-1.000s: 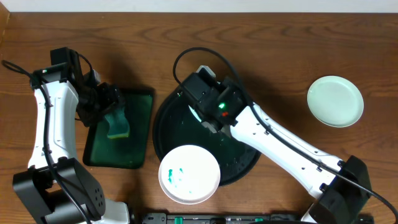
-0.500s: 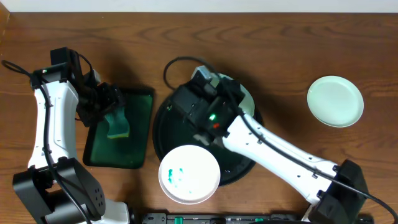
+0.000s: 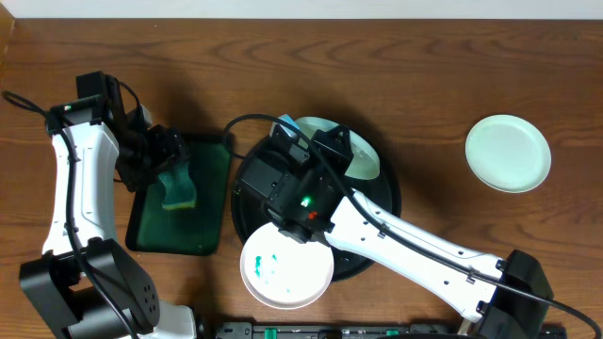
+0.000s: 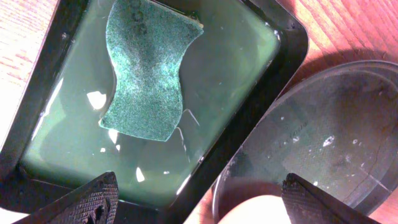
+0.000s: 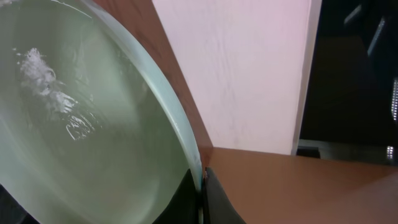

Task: Clean dirty plates on tray and stack at the side
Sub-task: 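Carry the plate right and stack it on the plate on the table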

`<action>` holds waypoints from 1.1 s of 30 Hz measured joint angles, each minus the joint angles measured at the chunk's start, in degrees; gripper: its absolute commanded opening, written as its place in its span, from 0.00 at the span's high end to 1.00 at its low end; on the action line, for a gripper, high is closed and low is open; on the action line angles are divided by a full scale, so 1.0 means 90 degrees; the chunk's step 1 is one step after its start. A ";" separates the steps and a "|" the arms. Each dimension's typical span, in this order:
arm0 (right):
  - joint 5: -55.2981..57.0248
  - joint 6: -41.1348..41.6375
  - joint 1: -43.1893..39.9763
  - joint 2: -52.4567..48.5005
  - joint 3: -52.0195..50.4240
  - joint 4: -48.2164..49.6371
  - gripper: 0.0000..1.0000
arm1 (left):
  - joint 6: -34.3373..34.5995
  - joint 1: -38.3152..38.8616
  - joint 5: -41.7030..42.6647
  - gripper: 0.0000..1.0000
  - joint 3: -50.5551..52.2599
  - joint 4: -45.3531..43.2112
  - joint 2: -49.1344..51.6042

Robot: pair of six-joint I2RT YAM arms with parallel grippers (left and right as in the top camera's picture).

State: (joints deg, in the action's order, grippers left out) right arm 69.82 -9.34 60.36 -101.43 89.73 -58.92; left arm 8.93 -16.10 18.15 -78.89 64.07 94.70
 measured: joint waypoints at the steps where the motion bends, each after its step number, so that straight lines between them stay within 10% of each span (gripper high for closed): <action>1: 0.0024 -0.0002 0.0000 0.0000 0.0000 0.0000 0.99 | 0.0002 0.0000 0.0000 0.15 0.0000 0.0000 0.0000; 25: -0.0044 -0.0019 -0.0005 0.0000 0.0000 0.0095 0.99 | 0.0000 0.0000 -0.0002 0.15 0.0000 0.0000 0.0000; 33: -0.2805 0.0716 -0.0848 0.0000 0.0007 0.0068 0.99 | 0.0000 0.0000 0.0002 0.15 0.0000 0.0000 0.0000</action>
State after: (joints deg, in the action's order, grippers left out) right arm 44.58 -2.90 52.73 -101.43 89.80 -58.30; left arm 8.93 -16.10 18.17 -78.89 64.07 94.70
